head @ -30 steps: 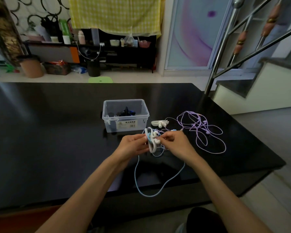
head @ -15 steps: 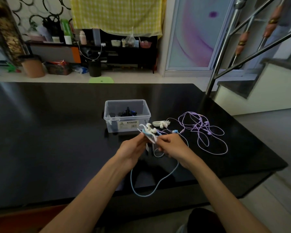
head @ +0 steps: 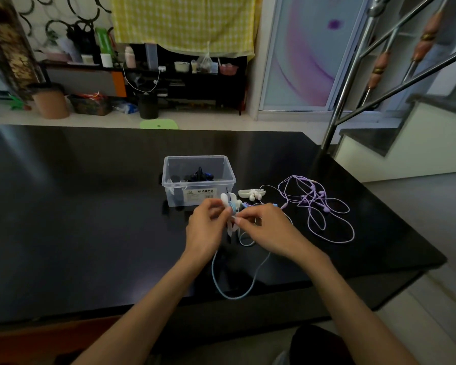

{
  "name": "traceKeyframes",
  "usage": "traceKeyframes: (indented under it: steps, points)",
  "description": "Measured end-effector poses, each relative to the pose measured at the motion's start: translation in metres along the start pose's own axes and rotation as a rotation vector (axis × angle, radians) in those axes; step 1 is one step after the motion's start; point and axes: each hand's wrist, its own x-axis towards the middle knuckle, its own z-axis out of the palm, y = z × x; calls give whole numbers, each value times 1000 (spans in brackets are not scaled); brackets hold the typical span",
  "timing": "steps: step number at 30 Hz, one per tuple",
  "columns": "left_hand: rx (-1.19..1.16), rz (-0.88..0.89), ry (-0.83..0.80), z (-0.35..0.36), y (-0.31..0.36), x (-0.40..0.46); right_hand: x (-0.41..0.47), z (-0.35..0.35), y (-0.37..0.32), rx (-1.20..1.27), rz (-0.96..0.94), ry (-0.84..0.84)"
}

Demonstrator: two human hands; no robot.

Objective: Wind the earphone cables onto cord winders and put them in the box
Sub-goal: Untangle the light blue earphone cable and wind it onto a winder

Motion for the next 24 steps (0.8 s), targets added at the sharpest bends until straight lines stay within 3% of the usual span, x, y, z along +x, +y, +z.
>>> traceKeyframes:
  steps: [3, 7, 10, 13, 20, 24]
  points:
    - [246, 53, -141, -4, 4, 0, -5, -13, 9, -177, -99, -158]
    - [364, 99, -370, -8, 10, 0, -9, -29, 20, -186, -90, -81]
    - [279, 91, -567, -11, 14, 1, -11, -42, 25, -204, -59, 31]
    - [165, 53, -720, -15, 22, -1, -14, -52, 28, -33, 0, -56]
    - [61, -32, -901, -24, 31, -5, -18, -62, 37, 188, 60, -267]
    - [-32, -47, -888, -27, 33, -5, -16, -56, 41, 235, 102, -230]
